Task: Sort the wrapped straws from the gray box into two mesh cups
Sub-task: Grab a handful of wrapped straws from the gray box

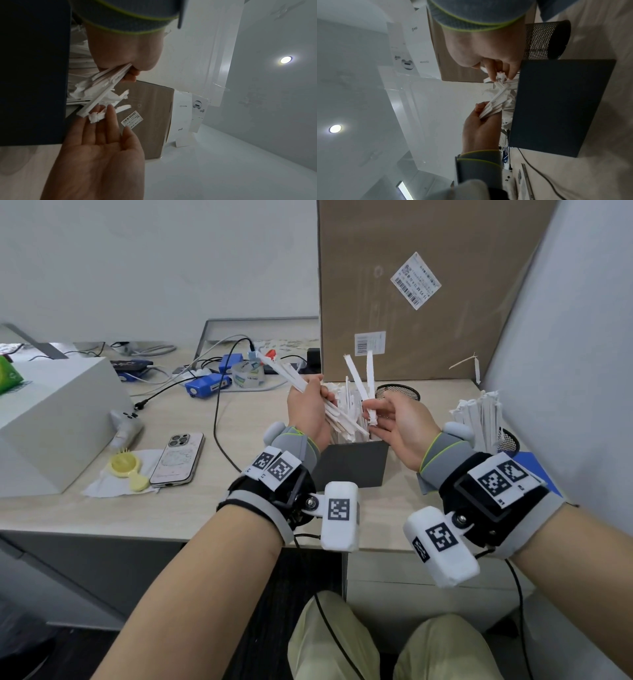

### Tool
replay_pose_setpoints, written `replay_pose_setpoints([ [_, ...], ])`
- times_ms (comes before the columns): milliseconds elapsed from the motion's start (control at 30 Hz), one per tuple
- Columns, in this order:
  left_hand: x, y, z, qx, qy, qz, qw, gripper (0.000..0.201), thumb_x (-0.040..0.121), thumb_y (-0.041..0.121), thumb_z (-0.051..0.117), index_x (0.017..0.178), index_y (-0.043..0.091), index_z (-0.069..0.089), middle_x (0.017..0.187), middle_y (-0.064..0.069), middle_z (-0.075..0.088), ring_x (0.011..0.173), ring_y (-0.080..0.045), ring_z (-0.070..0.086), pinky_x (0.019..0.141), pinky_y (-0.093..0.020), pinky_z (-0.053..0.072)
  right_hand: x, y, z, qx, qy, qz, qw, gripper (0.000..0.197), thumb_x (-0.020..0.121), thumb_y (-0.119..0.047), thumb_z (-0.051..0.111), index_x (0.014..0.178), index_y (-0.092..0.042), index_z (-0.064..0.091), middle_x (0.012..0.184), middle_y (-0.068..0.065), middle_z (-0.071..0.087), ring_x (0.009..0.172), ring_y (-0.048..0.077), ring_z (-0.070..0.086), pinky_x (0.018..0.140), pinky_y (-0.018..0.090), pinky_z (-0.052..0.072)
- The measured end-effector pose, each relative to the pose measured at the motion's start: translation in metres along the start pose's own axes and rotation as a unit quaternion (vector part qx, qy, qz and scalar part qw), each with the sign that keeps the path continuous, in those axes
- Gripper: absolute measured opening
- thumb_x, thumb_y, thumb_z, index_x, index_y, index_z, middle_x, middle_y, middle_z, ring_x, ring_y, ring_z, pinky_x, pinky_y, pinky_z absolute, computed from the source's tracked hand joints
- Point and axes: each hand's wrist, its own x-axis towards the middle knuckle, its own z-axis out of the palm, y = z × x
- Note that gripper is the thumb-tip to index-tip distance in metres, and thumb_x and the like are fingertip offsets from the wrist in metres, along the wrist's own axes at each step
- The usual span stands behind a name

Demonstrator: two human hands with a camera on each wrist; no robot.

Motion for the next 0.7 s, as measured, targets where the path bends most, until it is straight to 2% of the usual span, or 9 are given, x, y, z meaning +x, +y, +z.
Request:
replay_pose_setpoints([
  [100, 0.002, -0.003, 0.001, 0.012, 0.003, -0.007, 1.0, 0.017, 0.099, 0.009, 0.041, 0.084, 0.011, 0.05, 0.058, -0.001, 0.037, 0.042, -0.008, 0.04, 0.046, -0.021, 0.039, -0.007, 0.002, 0.0, -0.014, -0.012, -0.036, 0.999, 0.031, 0.097, -0.019, 0.036, 0.091, -0.006, 0.064, 0.094, 0.007, 0.064, 0.092, 0.018, 0.058, 0.098, 0.036, 0.047],
  [200, 0.001, -0.006, 0.003, 0.02, -0.008, -0.016, 1.0, 0.011, 0.097, 0.015, 0.047, 0.089, 0.009, 0.048, 0.056, 0.001, 0.035, 0.035, -0.005, 0.037, 0.041, -0.018, 0.037, -0.012, 0.002, 0.002, 0.008, -0.032, -0.053, 0.998, 0.031, 0.098, -0.018, 0.038, 0.09, -0.006, 0.065, 0.101, 0.006, 0.067, 0.095, 0.019, 0.058, 0.098, 0.037, 0.048],
  [333, -0.001, -0.007, 0.003, 0.073, -0.049, -0.021, 0.996, 0.029, 0.09, 0.035, 0.061, 0.077, 0.012, 0.049, 0.049, 0.002, 0.035, 0.037, -0.009, 0.038, 0.042, -0.02, 0.04, -0.015, -0.002, 0.004, -0.024, -0.065, -0.073, 0.995, 0.032, 0.097, -0.017, 0.039, 0.097, -0.001, 0.067, 0.1, 0.009, 0.07, 0.092, 0.019, 0.062, 0.091, 0.034, 0.049],
  [367, -0.002, -0.005, 0.003, 0.083, -0.062, -0.029, 0.994, 0.034, 0.085, 0.04, 0.067, 0.076, 0.011, 0.051, 0.05, -0.001, 0.04, 0.04, -0.012, 0.043, 0.046, -0.023, 0.044, -0.015, -0.003, 0.004, -0.052, -0.074, -0.077, 0.993, 0.032, 0.096, -0.017, 0.041, 0.094, -0.002, 0.069, 0.099, 0.01, 0.071, 0.09, 0.019, 0.063, 0.088, 0.032, 0.049],
  [433, -0.001, -0.003, 0.004, 0.108, -0.072, -0.05, 0.99, 0.05, 0.067, 0.05, 0.08, 0.086, 0.008, 0.059, 0.068, -0.011, 0.056, 0.062, -0.022, 0.058, 0.061, -0.034, 0.051, -0.016, -0.004, 0.004, -0.119, -0.091, -0.083, 0.985, 0.029, 0.093, -0.017, 0.046, 0.089, -0.006, 0.072, 0.099, 0.013, 0.072, 0.089, 0.018, 0.064, 0.085, 0.028, 0.049],
  [467, 0.0, -0.003, 0.004, 0.112, -0.07, -0.06, 0.989, 0.053, 0.063, 0.047, 0.083, 0.092, 0.008, 0.062, 0.076, -0.011, 0.059, 0.071, -0.025, 0.06, 0.066, -0.039, 0.051, -0.016, -0.003, 0.004, -0.152, -0.099, -0.088, 0.979, 0.029, 0.094, -0.018, 0.047, 0.087, -0.008, 0.073, 0.098, 0.012, 0.073, 0.089, 0.018, 0.064, 0.086, 0.027, 0.05],
  [500, -0.002, -0.002, 0.005, 0.108, -0.063, -0.06, 0.99, 0.046, 0.067, 0.039, 0.082, 0.095, 0.007, 0.062, 0.078, -0.012, 0.06, 0.075, -0.027, 0.061, 0.068, -0.039, 0.052, -0.015, -0.003, 0.004, -0.179, -0.103, -0.094, 0.974, 0.029, 0.094, -0.019, 0.048, 0.084, -0.011, 0.073, 0.098, 0.011, 0.073, 0.089, 0.017, 0.063, 0.088, 0.028, 0.051],
  [600, -0.002, -0.002, 0.009, 0.085, -0.045, -0.07, 0.993, 0.015, 0.086, 0.013, 0.061, 0.097, 0.004, 0.058, 0.074, -0.012, 0.061, 0.067, -0.028, 0.062, 0.063, -0.036, 0.052, -0.014, -0.002, 0.002, -0.208, -0.105, -0.11, 0.966, 0.027, 0.093, -0.019, 0.051, 0.078, -0.018, 0.074, 0.095, 0.01, 0.073, 0.088, 0.016, 0.062, 0.096, 0.035, 0.049],
  [700, -0.001, -0.001, 0.011, 0.07, -0.026, -0.069, 0.995, 0.006, 0.091, 0.01, 0.048, 0.087, 0.006, 0.05, 0.07, -0.009, 0.053, 0.061, -0.02, 0.056, 0.058, -0.029, 0.048, -0.015, -0.002, 0.001, -0.2, -0.096, -0.12, 0.968, 0.025, 0.092, -0.016, 0.052, 0.08, -0.022, 0.073, 0.092, 0.002, 0.071, 0.09, 0.013, 0.06, 0.091, 0.034, 0.048],
])
